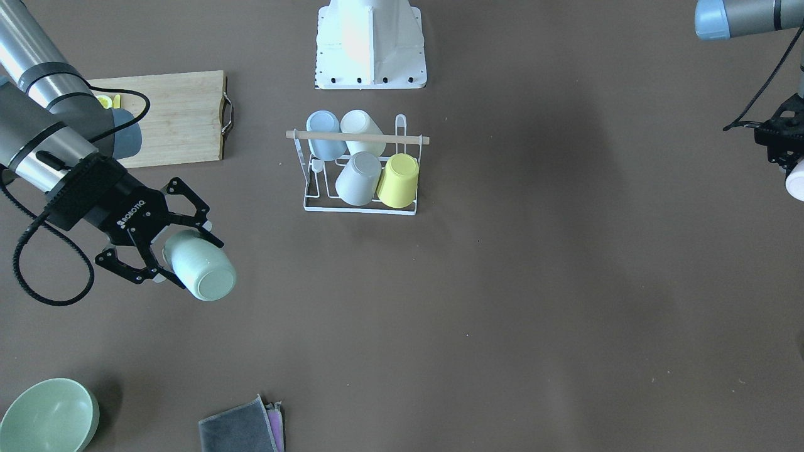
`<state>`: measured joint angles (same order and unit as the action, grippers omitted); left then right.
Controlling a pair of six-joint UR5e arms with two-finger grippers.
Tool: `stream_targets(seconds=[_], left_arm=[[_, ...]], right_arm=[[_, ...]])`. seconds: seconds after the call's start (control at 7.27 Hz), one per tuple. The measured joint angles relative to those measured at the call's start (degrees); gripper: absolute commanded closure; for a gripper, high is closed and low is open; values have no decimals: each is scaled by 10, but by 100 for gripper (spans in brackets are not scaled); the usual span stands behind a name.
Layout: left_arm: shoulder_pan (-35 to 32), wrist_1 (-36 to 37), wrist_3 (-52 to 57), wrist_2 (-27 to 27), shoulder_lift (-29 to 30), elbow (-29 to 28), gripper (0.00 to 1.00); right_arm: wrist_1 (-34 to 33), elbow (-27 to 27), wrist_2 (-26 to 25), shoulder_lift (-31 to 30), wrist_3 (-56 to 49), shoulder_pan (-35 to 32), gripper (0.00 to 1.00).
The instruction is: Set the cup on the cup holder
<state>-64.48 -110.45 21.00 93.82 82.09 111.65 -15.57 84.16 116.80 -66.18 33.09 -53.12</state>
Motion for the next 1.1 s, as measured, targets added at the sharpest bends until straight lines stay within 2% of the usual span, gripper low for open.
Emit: stream_targets(seconds=[0.14, 0.55, 0.83, 1.1], left_arm=[[0, -33, -16, 23, 0, -7, 49], [2, -184, -78, 141, 1, -32, 49], [6, -310, -121, 234, 2, -52, 49], [34, -438, -176, 285, 2, -64, 49]], right_arm=[[24, -5, -1, 2, 0, 14, 63], [105, -18, 16, 11, -4, 47, 63], [130, -27, 18, 27, -24, 70, 65], [143, -31, 16, 37, -65, 78, 65]])
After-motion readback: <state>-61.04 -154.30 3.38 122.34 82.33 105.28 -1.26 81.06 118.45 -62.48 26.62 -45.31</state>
